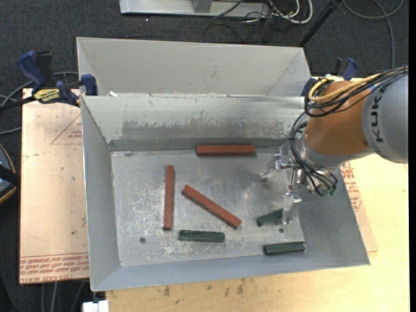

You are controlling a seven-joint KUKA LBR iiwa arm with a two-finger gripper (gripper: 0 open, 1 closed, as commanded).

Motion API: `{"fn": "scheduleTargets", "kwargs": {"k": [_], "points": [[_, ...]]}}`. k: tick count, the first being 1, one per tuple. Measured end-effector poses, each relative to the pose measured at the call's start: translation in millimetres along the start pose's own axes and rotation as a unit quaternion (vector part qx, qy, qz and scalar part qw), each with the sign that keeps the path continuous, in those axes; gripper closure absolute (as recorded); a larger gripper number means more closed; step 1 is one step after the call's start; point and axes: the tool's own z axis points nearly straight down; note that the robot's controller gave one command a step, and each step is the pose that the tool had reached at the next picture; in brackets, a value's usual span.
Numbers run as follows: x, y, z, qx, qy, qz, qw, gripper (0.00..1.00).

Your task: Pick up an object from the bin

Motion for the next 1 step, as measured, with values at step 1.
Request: {"fn": "scheduleTargets", "kwargs": {"k": [1], "points": [[24.8, 24.5, 10.5, 0.002, -0.0069, -0.096, 0.9954, 1.0]]}}
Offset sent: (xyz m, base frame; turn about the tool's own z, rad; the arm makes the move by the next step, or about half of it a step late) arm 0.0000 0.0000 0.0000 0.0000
